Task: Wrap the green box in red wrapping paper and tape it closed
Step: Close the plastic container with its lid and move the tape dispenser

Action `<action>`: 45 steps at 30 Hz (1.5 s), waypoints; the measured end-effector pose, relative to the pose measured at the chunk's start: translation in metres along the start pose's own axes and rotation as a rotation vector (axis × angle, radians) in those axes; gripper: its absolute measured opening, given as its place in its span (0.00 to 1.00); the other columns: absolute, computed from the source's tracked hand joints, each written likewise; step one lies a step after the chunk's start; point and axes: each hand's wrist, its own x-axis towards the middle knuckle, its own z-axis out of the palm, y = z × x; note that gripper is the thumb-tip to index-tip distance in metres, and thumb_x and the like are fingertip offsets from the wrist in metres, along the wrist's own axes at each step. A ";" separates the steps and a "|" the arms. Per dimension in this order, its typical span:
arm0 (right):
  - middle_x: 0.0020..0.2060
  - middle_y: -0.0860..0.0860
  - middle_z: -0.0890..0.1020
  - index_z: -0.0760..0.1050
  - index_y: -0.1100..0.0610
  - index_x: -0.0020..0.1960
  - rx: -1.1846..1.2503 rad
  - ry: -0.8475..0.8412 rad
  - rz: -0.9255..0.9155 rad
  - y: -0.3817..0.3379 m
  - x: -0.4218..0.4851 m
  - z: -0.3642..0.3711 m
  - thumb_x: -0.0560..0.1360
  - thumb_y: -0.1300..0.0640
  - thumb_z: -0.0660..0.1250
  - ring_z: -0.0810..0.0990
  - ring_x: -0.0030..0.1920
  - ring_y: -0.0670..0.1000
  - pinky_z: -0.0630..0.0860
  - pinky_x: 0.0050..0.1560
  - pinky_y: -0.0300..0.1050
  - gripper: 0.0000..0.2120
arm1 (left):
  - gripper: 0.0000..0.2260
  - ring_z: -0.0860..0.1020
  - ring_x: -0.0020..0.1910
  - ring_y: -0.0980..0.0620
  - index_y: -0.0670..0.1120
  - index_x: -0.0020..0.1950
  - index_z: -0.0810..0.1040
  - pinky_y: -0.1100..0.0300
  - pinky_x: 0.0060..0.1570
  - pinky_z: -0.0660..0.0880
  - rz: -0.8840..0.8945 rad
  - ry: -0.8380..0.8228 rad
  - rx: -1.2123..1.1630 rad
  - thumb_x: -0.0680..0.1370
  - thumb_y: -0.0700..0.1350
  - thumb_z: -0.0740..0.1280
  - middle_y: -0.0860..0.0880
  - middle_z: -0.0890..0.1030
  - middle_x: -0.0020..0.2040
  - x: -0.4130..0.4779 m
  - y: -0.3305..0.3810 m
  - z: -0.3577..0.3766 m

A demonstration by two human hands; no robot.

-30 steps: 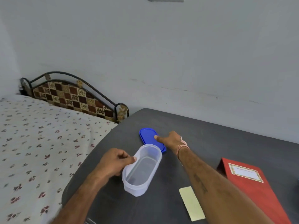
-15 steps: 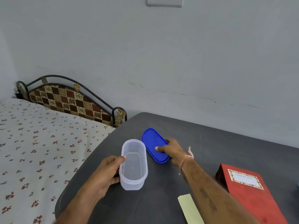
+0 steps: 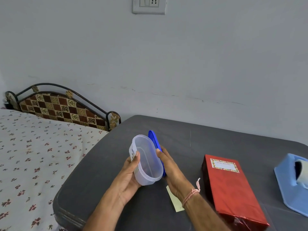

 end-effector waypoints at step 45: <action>0.53 0.51 0.86 0.78 0.47 0.57 0.309 0.436 0.032 -0.019 -0.023 -0.008 0.71 0.41 0.77 0.85 0.53 0.56 0.83 0.54 0.59 0.19 | 0.29 0.85 0.52 0.54 0.54 0.61 0.80 0.51 0.54 0.81 -0.050 0.064 0.606 0.80 0.71 0.50 0.56 0.86 0.54 -0.033 -0.013 0.056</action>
